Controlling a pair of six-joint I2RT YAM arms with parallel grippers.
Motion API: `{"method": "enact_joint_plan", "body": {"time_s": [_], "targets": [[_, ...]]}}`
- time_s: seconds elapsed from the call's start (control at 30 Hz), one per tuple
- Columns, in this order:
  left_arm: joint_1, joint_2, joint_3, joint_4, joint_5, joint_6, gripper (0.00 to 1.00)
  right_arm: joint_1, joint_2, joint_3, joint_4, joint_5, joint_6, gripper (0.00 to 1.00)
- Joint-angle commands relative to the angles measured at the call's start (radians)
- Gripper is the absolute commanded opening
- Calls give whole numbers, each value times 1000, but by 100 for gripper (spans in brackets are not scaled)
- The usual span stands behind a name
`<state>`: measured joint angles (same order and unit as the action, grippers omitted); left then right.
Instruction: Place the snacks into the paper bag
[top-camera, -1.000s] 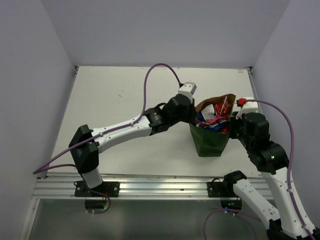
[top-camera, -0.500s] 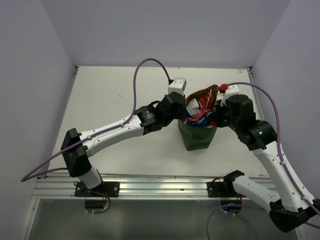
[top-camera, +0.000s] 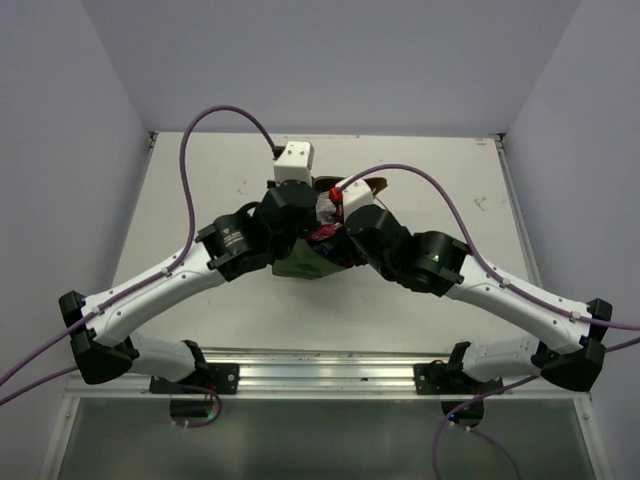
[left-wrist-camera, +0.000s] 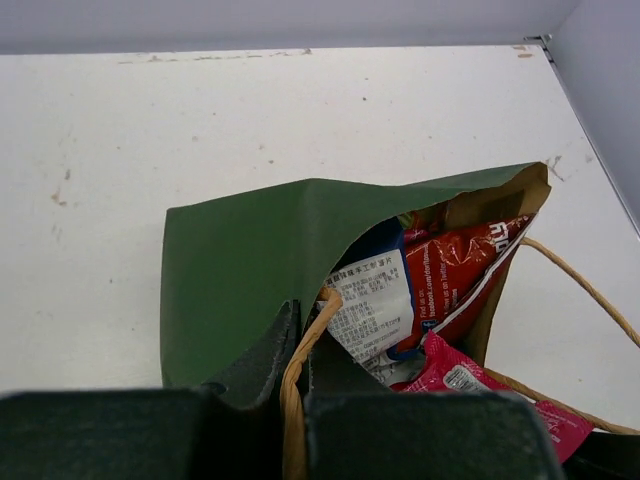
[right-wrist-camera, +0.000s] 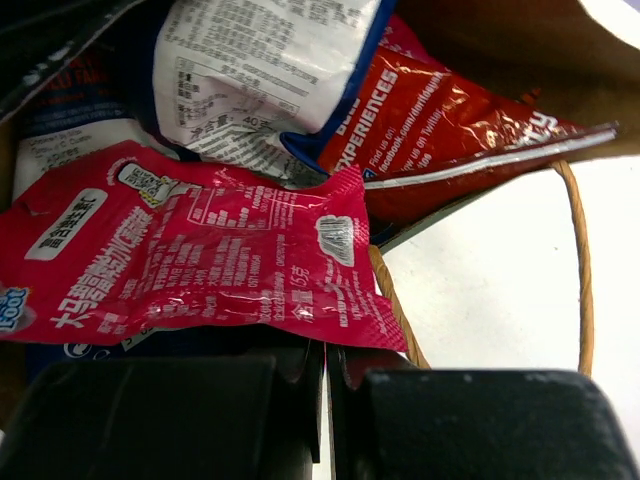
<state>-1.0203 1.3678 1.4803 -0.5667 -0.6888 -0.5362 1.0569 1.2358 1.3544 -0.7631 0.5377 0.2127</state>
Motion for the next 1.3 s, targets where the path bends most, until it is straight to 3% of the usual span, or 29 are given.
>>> {"method": "enact_joint_plan", "body": {"time_s": [0.0,0.33,0.6,0.9,1.17,1.23,1.27], "targets": [[-15,-91,-24,150,-31,-33,0,23,13,80,146,88,24,0],[-3,-118,-145,108,-46,-93,0,29,-2,75,130,134,19,0],[25,-108,-308,125,-15,-166,0,28,-15,-46,128,160,59,0],[28,-79,-166,153,26,-100,0,28,-56,8,77,217,28,0],[28,-49,-159,137,26,-88,0,28,-53,-20,84,216,28,0],[28,-47,-163,134,25,-90,15,28,-49,-32,93,216,31,0],[28,-49,-164,134,20,-90,17,28,-48,-35,94,215,36,0]]}}
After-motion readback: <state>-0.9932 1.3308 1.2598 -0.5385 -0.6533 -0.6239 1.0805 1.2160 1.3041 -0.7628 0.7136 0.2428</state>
